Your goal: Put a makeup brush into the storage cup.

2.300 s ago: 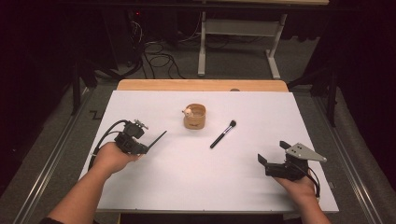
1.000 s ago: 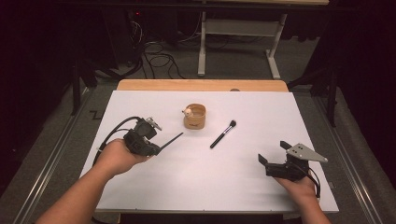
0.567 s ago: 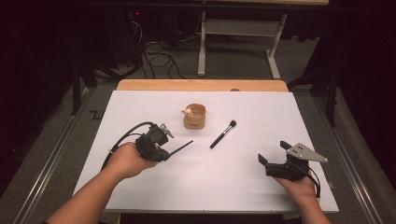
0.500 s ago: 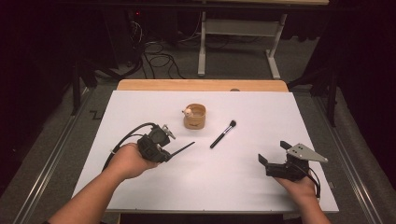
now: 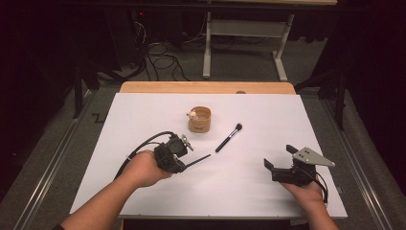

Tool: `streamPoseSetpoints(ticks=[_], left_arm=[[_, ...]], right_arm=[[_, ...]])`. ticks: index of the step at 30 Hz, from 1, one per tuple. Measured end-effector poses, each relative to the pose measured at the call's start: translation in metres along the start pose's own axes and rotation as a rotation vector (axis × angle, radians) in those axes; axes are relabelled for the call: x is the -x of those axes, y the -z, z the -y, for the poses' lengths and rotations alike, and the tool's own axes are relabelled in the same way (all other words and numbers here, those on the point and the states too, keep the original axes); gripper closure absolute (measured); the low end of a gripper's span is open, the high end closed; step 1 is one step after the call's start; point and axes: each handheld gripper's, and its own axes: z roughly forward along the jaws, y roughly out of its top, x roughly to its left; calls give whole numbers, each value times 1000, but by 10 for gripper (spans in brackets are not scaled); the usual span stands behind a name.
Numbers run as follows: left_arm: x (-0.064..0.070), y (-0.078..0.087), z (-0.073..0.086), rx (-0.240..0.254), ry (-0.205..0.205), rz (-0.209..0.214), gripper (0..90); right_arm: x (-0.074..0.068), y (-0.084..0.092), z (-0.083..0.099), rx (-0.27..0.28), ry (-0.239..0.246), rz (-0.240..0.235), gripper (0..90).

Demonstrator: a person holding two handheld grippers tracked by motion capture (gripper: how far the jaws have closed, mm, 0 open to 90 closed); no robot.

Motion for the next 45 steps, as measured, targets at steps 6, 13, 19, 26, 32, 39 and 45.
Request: streamPoseSetpoints(ticks=[6,13,19,26,32,39,45], left_arm=[[5,-3,-5,-13,-19,10,833],[9,-4,-7,-31,-41,10,833],[10,-3,-8,-33,-55,-3,837],[7,4,-6,-4,-47,9,837],[8,8,-6,17,-52,44,837],[8,9,-6,36,-55,76,836],[6,11,-6,52,-48,91,836]], right_arm=[[-1,-1,0,-4,9,-10,28],[-4,-1,-1,-9,19,-25,28],[-8,-2,-2,-12,35,-31,28],[-7,-3,-1,-15,36,-27,28],[-12,-5,-3,-25,45,-50,23],[-33,-10,-12,-58,129,-121,47],[-60,-20,-23,-87,240,-156,56]])
